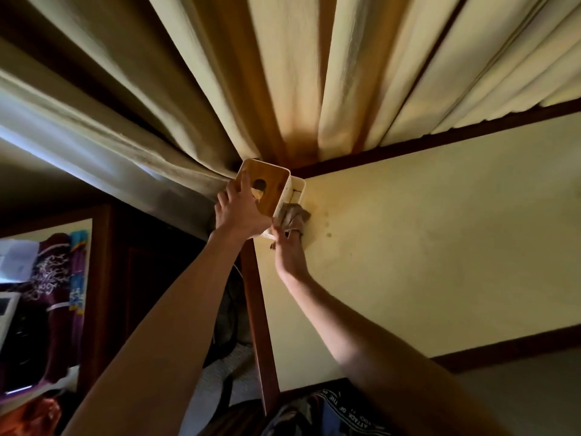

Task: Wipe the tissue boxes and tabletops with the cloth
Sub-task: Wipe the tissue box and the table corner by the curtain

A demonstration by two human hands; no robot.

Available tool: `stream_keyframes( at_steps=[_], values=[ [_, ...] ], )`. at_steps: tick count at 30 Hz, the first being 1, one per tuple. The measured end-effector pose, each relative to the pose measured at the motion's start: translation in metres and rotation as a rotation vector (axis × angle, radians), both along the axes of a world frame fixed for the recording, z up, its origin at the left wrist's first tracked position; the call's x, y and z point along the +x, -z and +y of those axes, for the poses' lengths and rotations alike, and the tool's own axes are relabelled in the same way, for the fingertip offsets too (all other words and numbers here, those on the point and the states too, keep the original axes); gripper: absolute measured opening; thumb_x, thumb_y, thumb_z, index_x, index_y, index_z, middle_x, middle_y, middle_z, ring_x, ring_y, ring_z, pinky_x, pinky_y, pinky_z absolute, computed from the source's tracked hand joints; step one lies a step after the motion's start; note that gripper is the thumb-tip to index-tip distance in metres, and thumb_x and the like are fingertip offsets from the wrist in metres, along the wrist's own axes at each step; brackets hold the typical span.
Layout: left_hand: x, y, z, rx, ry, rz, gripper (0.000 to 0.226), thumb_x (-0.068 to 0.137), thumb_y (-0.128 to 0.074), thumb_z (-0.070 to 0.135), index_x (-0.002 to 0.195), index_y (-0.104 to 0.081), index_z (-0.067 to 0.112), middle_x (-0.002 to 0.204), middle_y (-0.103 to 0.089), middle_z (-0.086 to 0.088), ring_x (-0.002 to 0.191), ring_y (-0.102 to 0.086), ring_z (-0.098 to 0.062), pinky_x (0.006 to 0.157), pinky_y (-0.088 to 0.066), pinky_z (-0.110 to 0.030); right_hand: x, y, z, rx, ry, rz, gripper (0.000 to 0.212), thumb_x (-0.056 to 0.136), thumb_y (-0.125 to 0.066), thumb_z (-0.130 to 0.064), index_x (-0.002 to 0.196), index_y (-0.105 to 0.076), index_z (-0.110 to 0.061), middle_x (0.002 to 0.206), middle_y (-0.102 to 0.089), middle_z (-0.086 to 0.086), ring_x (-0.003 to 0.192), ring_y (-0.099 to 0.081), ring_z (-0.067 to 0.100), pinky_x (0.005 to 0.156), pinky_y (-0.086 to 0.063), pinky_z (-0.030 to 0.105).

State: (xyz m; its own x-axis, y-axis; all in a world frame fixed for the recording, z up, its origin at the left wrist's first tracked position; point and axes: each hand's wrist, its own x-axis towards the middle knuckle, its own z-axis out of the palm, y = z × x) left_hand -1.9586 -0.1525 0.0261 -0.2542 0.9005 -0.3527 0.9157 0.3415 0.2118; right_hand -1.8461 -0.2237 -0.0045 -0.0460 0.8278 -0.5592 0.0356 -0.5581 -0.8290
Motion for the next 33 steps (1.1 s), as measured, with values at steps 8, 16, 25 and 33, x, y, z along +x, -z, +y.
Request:
stream_keyframes(
  at_steps=[8, 16, 25, 33],
  values=[
    [-0.001, -0.003, 0.001, -0.003, 0.001, 0.03, 0.14, 0.069, -0.088, 0.058, 0.163, 0.012, 0.03, 0.164, -0.019, -0.02, 0.151, -0.021, -0.045, 0.12, -0.025, -0.058, 0.029, 0.027, 0.105, -0.034, 0.061, 0.043, 0.083, 0.09, -0.037, -0.078, 0.157, -0.034, -0.029, 0.152, -0.054, 0.01, 0.134, -0.057, 0.034, 0.113, -0.046, 0.054],
    [-0.001, 0.0, 0.0, 0.01, -0.001, 0.034, 0.143, 0.066, -0.087, 0.06, 0.162, 0.014, 0.032, 0.161, -0.02, -0.018, 0.147, -0.023, -0.045, 0.118, -0.026, -0.058, -0.011, -0.011, -0.006, -0.195, 0.083, 0.14, 0.059, 0.109, -0.042, -0.048, 0.153, -0.041, -0.008, 0.146, -0.051, 0.012, 0.135, -0.049, 0.03, 0.098, -0.04, 0.027],
    [-0.003, 0.001, -0.003, 0.046, 0.004, 0.012, 0.142, 0.068, -0.087, 0.063, 0.163, 0.014, 0.031, 0.162, -0.02, -0.018, 0.148, -0.024, -0.043, 0.119, -0.027, -0.057, 0.017, -0.026, 0.085, -0.036, 0.125, -0.222, 0.037, 0.103, -0.048, -0.032, 0.134, -0.065, -0.019, 0.129, -0.071, 0.012, 0.116, -0.067, 0.036, 0.103, -0.054, 0.049],
    [-0.004, 0.002, -0.009, 0.122, -0.02, -0.038, 0.124, 0.075, -0.074, 0.061, 0.164, 0.008, 0.03, 0.154, -0.032, -0.017, 0.138, -0.035, -0.043, 0.112, -0.033, -0.055, -0.019, -0.051, 0.083, 0.031, 0.121, -0.147, 0.049, 0.105, -0.037, -0.039, 0.135, -0.06, -0.008, 0.134, -0.061, 0.02, 0.117, -0.063, 0.038, 0.097, -0.055, 0.045]
  ],
)
